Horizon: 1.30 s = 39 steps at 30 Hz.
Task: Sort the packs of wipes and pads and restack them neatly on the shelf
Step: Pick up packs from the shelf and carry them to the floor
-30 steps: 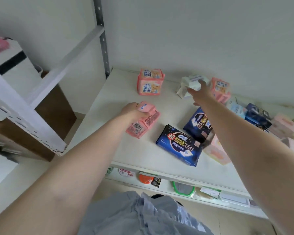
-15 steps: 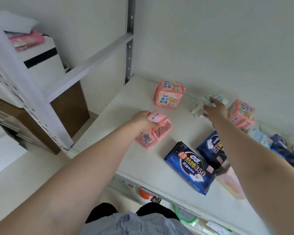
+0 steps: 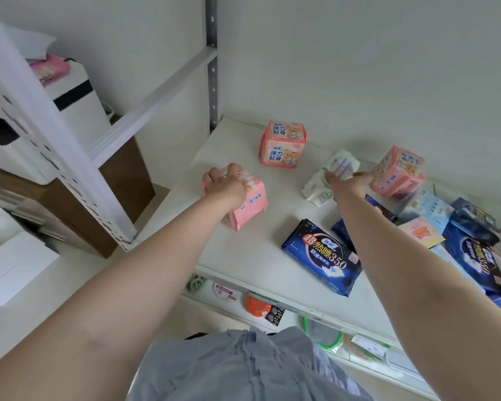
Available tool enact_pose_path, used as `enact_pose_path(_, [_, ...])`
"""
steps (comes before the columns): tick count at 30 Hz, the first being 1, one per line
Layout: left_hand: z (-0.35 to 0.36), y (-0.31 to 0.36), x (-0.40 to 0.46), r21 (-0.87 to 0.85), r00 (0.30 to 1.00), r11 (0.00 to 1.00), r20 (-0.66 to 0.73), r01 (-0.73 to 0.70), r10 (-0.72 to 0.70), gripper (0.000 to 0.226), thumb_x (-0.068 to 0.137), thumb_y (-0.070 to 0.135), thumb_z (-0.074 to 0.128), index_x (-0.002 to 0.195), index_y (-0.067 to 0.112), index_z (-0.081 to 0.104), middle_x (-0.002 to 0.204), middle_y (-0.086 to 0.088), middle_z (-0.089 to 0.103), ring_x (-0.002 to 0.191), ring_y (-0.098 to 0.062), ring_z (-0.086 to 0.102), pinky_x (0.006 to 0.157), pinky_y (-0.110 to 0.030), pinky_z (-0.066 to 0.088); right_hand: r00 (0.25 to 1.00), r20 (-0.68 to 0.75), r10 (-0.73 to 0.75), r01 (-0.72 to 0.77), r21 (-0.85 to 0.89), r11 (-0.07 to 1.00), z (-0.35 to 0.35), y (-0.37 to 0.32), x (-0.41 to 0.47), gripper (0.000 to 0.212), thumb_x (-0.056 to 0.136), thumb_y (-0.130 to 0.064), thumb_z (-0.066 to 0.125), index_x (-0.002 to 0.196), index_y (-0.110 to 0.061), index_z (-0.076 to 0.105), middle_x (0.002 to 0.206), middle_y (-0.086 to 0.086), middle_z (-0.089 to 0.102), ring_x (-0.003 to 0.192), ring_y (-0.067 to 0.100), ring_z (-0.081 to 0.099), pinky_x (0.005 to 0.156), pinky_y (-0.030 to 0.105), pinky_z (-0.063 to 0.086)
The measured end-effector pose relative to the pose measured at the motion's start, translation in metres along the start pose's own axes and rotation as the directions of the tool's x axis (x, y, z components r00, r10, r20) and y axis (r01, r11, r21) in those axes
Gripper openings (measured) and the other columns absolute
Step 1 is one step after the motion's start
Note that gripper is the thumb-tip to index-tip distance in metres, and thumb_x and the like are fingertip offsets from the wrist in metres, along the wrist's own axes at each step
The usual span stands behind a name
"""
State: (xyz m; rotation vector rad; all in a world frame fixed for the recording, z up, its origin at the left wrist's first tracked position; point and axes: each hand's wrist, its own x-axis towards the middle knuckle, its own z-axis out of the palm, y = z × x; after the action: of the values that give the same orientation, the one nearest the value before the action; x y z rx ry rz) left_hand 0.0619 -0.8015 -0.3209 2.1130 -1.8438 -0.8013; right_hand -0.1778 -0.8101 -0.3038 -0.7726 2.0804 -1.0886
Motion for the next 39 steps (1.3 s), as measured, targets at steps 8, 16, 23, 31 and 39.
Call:
enact_pose_path(8, [-0.022, -0.028, -0.009, -0.236, 0.944, 0.915, 0.119, 0.328, -0.308, 0.087, 0.053, 0.069, 0.076, 0.118, 0.017, 0.055, 0.122, -0.006, 0.054, 0.116, -0.024, 0.051, 0.093, -0.028, 0.044, 0.992, 0.072, 0.104, -0.103, -0.01, 0.995, -0.001, -0.004, -0.009, 0.053, 0.079, -0.036, 0.077, 0.116, -0.003, 0.058, 0.077, 0.0, 0.055, 0.061, 0.012, 0.049, 0.049, 0.024, 0.037])
enact_pose_path(16, [-0.03, -0.042, -0.026, -0.796, 0.924, 0.476, 0.278, 0.374, -0.262, 0.054, 0.069, 0.018, 0.085, 0.114, 0.002, 0.06, 0.104, -0.017, 0.07, 0.079, -0.028, 0.071, 0.062, -0.042, 0.061, 0.972, 0.176, 0.158, -0.209, 0.323, 0.923, -0.012, -0.003, -0.047, 0.031, 0.078, -0.029, 0.08, 0.104, -0.02, 0.067, 0.084, -0.002, 0.063, 0.082, 0.017, 0.06, 0.081, 0.034, 0.052])
enact_pose_path(23, [-0.06, -0.039, -0.043, -0.853, 0.926, 0.381, 0.378, 0.356, -0.018, 0.049, 0.075, 0.014, 0.079, 0.12, 0.007, 0.06, 0.103, -0.012, 0.072, 0.079, -0.024, 0.072, 0.06, -0.036, 0.06, 0.908, 0.406, 0.106, -0.328, 0.53, 0.782, -0.034, -0.011, -0.1, 0.03, 0.088, -0.03, 0.069, 0.113, -0.015, 0.061, 0.113, 0.009, 0.062, 0.103, 0.034, 0.063, 0.094, 0.06, 0.048])
enact_pose_path(31, [-0.062, -0.047, -0.109, -0.824, 0.897, 0.509, 0.393, 0.248, 0.2, 0.039, 0.076, -0.003, 0.072, 0.105, 0.017, 0.054, 0.089, -0.002, 0.07, 0.068, -0.015, 0.07, 0.064, -0.032, 0.058, 0.927, 0.342, 0.152, -0.335, 0.579, 0.743, -0.068, 0.016, -0.178, 0.033, 0.089, -0.033, 0.066, 0.112, -0.01, 0.062, 0.103, 0.011, 0.067, 0.095, 0.028, 0.065, 0.102, 0.049, 0.046])
enact_pose_path(39, [-0.025, -0.05, -0.181, -0.755, 0.729, 0.616, 0.55, 0.225, 0.408, 0.042, 0.081, -0.011, 0.062, 0.112, 0.014, 0.049, 0.1, -0.008, 0.063, 0.082, -0.023, 0.066, 0.076, -0.037, 0.056, 0.95, 0.177, 0.256, -0.31, 0.589, 0.746, -0.124, 0.083, -0.253, 0.031, 0.084, -0.037, 0.069, 0.108, -0.018, 0.063, 0.103, 0.007, 0.069, 0.102, 0.026, 0.066, 0.102, 0.045, 0.048])
